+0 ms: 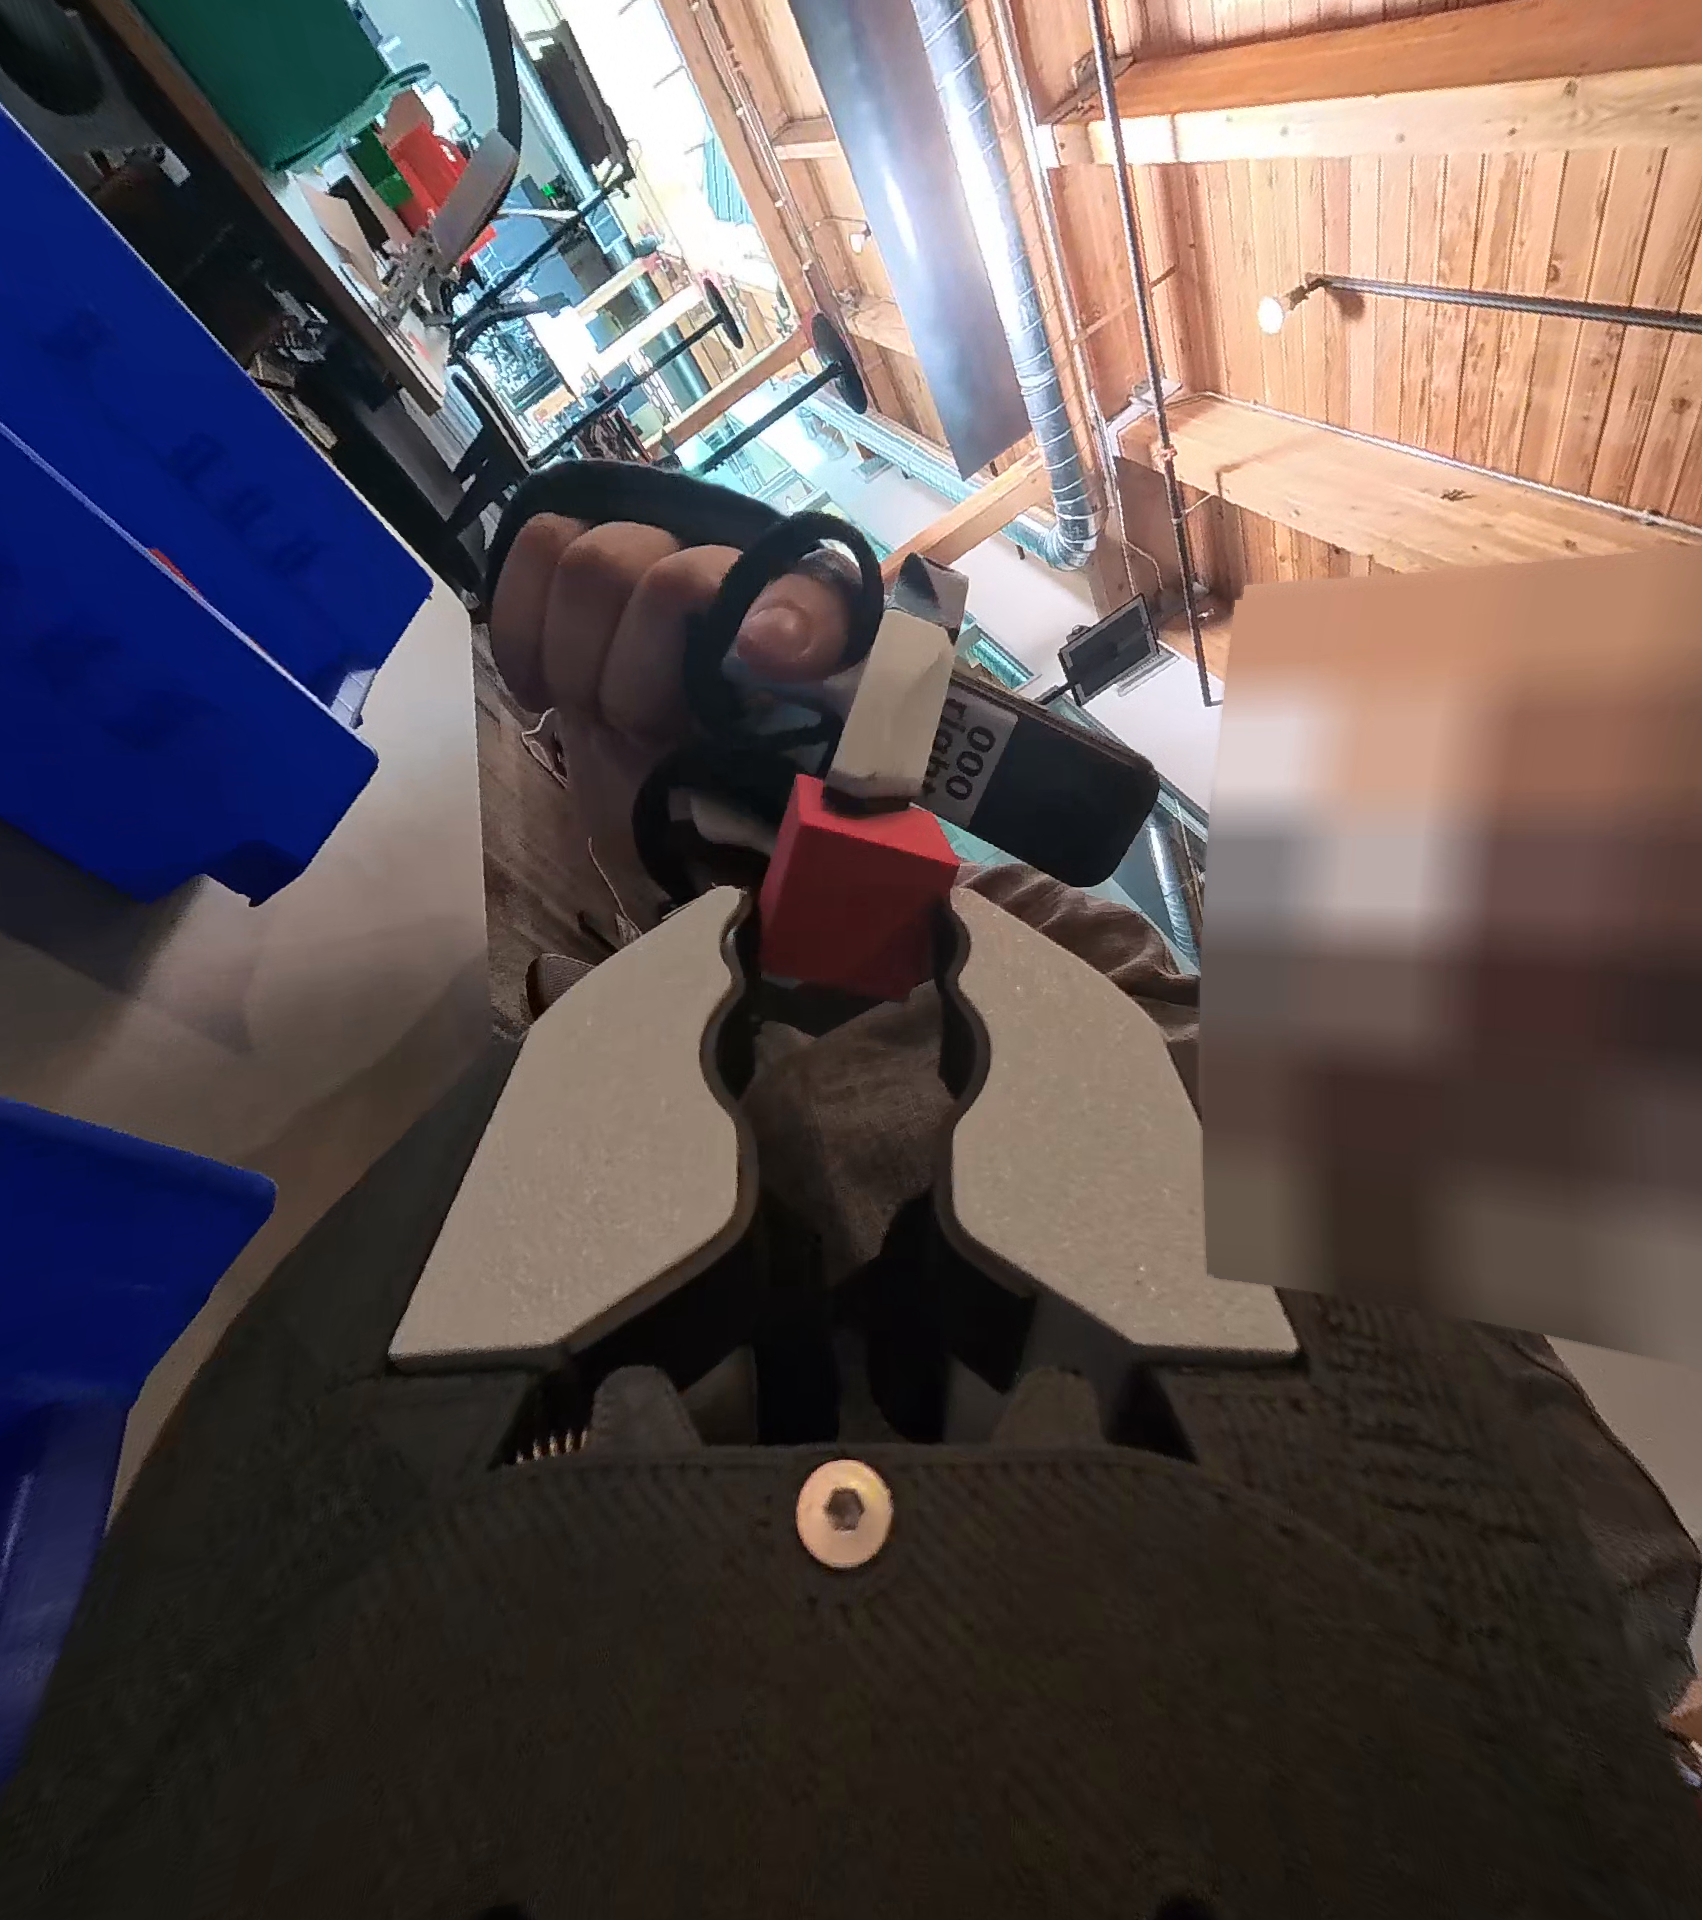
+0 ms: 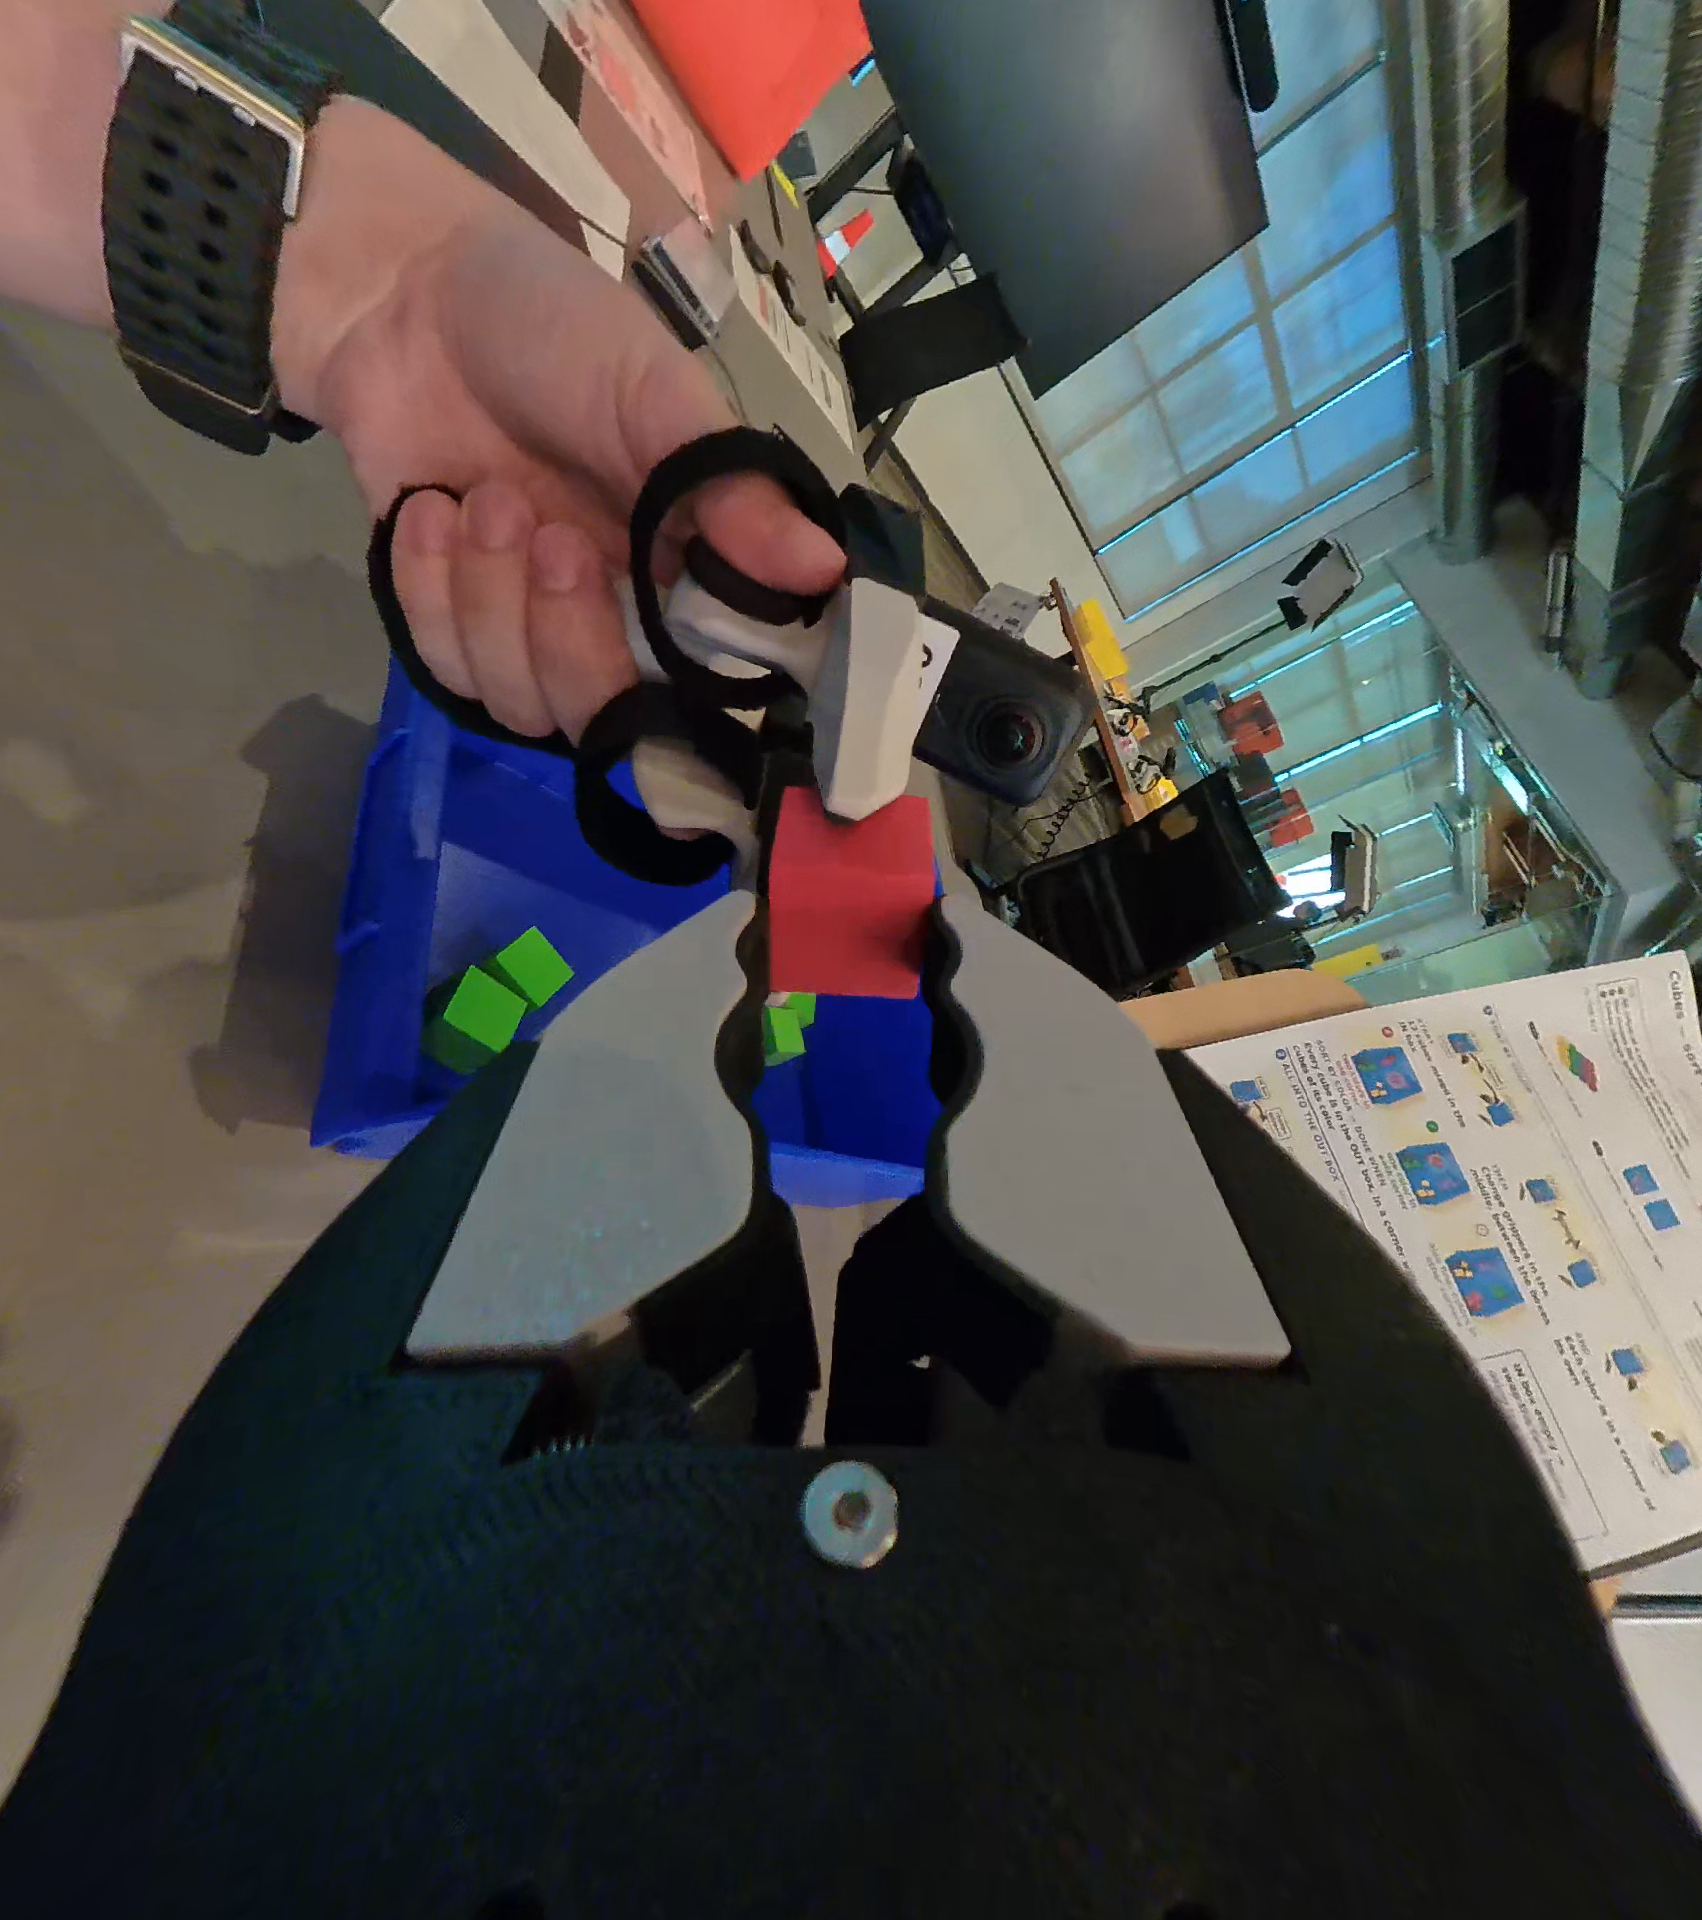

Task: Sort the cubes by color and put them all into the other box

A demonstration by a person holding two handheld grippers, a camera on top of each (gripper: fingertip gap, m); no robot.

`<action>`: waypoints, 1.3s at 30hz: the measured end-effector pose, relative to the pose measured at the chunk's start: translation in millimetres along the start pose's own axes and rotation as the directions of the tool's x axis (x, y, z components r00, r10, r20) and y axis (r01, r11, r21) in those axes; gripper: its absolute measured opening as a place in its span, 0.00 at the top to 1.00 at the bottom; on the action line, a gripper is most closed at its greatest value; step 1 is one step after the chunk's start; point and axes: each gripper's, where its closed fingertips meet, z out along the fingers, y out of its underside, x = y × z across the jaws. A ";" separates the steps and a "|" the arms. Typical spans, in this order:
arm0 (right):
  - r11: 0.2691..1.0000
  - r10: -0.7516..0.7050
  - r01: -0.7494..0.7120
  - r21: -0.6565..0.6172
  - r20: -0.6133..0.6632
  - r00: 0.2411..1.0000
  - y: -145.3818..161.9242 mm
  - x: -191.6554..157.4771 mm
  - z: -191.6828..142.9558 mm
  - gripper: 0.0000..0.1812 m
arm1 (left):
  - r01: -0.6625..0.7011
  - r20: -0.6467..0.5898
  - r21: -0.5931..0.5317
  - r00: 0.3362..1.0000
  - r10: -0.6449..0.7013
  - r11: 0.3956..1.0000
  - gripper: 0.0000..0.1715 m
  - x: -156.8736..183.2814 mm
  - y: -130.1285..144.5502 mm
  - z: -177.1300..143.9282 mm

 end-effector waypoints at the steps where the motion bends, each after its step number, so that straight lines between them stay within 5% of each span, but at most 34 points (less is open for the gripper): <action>1: 1.000 -0.005 0.005 -0.003 -0.008 1.000 0.6 0.9 -1.1 0.85 | -0.004 0.000 0.008 1.000 0.004 1.000 0.81 0.3 -1.0 0.4; 6: 0.998 0.019 -0.020 -0.057 -0.022 1.000 16.5 9.3 -19.5 0.85 | -0.051 0.069 0.083 0.997 0.045 0.995 0.76 -0.4 -11.8 -11.3; 11: 0.936 0.106 -0.083 -0.341 0.048 0.993 84.7 22.2 -79.3 0.85 | -0.158 0.272 0.128 0.955 0.119 0.979 0.79 -2.8 -16.1 -40.8; 17: 0.588 0.524 -0.162 -0.793 0.220 0.823 192.8 -18.8 -174.6 0.85 | -0.260 0.330 0.136 0.922 0.204 0.956 0.82 20.9 -23.5 -53.5; 23: 0.266 0.752 -0.006 -0.964 0.204 0.626 266.5 -73.0 -220.5 0.85 | -0.282 0.335 0.105 0.913 0.233 0.953 0.83 27.8 -21.0 -47.2; 27: 0.169 0.827 0.071 -0.983 0.180 0.533 279.2 -92.4 -225.6 0.85 | -0.284 0.346 0.102 0.909 0.234 0.953 0.83 29.3 -18.4 -50.7; 39: 0.056 0.845 0.214 -0.975 0.160 0.510 282.1 -90.9 -238.4 0.82 | -0.298 0.357 0.112 0.902 0.241 0.948 0.83 33.6 -21.0 -59.9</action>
